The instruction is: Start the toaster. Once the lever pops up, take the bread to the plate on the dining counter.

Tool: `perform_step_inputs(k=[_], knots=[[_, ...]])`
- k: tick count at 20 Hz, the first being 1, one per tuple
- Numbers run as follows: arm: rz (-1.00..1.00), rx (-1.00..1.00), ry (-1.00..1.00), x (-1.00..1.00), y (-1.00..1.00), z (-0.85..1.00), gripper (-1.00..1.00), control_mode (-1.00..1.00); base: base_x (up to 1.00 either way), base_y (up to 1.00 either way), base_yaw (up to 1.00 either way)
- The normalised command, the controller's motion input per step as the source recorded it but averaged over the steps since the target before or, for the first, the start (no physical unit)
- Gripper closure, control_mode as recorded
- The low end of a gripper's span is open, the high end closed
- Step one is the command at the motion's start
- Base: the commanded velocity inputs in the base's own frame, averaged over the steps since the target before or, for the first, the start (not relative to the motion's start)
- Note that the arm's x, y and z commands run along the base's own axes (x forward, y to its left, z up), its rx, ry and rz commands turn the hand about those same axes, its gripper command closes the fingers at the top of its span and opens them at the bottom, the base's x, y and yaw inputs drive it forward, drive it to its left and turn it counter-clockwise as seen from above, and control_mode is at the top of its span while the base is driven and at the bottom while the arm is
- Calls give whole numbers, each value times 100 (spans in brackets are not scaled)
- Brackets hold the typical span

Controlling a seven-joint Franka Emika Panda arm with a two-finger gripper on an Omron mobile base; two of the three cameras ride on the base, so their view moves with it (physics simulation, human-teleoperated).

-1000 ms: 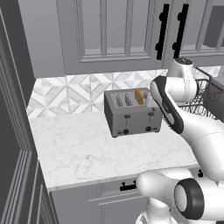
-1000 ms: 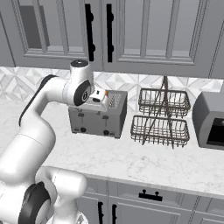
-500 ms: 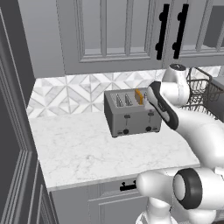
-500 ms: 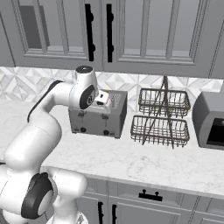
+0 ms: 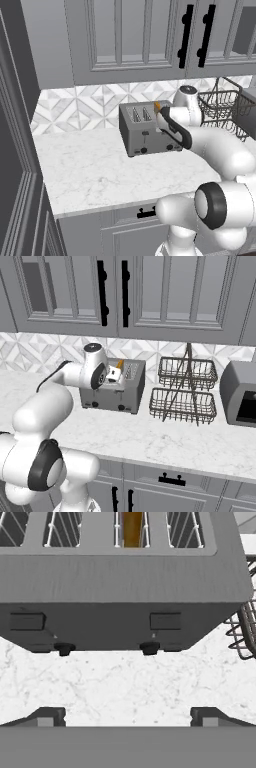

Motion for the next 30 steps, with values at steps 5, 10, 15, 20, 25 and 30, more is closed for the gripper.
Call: perform_step_inputs(k=[5,10,15,20,25,30], knots=[[0,0,-18,18,0,-24,-100,-100,0,0,0],[0,1,-8,45,0,-1,-100,-100,0,0,0],[0,2,0,49,-1,0,-100,-100,0,0,0],[0,0,0,15,-7,-2,-100,-100,0,0,0],[0,0,0,0,-4,-1,-100,-100,0,0,0],[0,0,0,1,0,-2,-100,-100,0,0,0]])
